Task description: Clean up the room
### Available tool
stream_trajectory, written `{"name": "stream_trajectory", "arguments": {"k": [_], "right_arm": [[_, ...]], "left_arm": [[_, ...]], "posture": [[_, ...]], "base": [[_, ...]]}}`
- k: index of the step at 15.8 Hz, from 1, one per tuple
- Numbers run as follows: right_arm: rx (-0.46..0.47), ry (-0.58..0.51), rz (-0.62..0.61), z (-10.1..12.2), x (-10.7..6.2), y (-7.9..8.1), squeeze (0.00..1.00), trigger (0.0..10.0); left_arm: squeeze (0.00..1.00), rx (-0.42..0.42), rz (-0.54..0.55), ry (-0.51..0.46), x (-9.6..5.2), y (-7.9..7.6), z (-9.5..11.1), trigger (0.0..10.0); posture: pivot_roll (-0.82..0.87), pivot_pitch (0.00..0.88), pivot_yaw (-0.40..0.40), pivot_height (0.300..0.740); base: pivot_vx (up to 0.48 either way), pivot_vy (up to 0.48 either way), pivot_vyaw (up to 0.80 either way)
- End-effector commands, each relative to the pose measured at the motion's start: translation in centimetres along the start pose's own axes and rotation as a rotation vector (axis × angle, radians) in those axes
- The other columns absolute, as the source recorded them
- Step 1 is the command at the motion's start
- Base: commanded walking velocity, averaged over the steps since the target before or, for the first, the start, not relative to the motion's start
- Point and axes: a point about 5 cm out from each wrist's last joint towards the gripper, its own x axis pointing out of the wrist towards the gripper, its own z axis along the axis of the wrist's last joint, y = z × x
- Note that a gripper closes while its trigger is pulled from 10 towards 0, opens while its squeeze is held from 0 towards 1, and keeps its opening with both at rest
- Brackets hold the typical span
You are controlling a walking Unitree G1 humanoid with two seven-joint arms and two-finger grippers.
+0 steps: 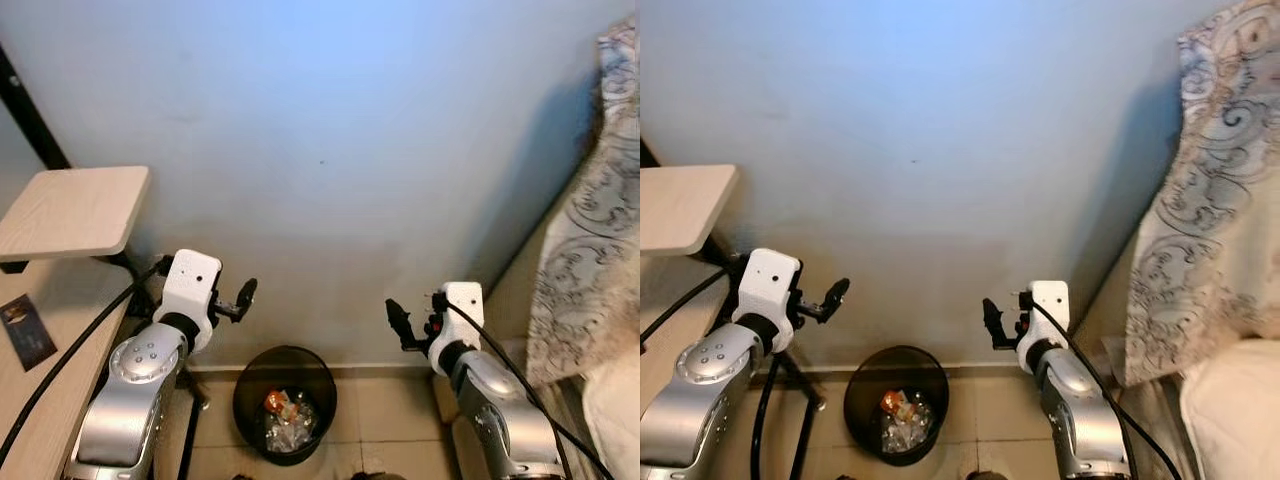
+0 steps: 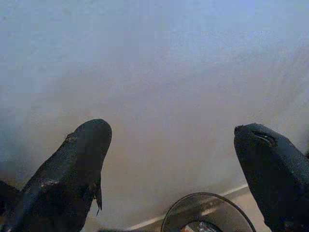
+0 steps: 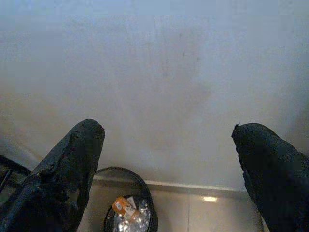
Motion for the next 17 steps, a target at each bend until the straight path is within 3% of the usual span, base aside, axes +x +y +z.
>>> {"name": "stream_trajectory", "arguments": {"k": [1, 7, 11, 14, 17], "right_arm": [[-0.005, 0.007, -0.007, 0.1, -0.1, 0.0, 0.0, 10.0], [-0.028, 0.03, 0.021, 0.2, 0.2, 0.7, 0.0, 10.0], [-0.026, 0.038, 0.003, 0.3, 0.0, -0.2, 0.0, 10.0], [-0.047, 0.064, 0.012, -0.2, -0.3, -0.3, 0.0, 10.0], [-0.049, 0.033, 0.035, 1.3, 0.0, -0.4, 0.0, 10.0]], "left_arm": [[0.0, 0.006, 0.022, -0.019, 0.0, 0.1, 0.7, 10.0], [0.0, 0.011, 0.016, -0.031, 0.3, 0.3, 1.3, 10.0], [0.0, 0.012, -0.005, -0.024, 0.2, -0.5, 1.2, 10.0], [0.0, 0.02, -0.01, -0.013, 0.1, -0.2, 1.1, 10.0], [0.0, 0.027, -0.015, -0.007, 0.1, -0.1, 0.8, 10.0]], "posture": [[-0.01, 0.0, 0.012, 0.74], [-0.01, 0.0, 0.021, 0.74], [0.03, 0.0, 0.002, 0.74], [0.0, 0.0, 0.016, 0.74], [-0.02, 0.0, 0.018, 0.74]], "base": [[0.0, 0.0, -0.78], [0.0, 0.0, -0.78], [0.0, 0.0, -0.78], [0.0, 0.0, -0.78], [0.0, 0.0, -0.78]]}}
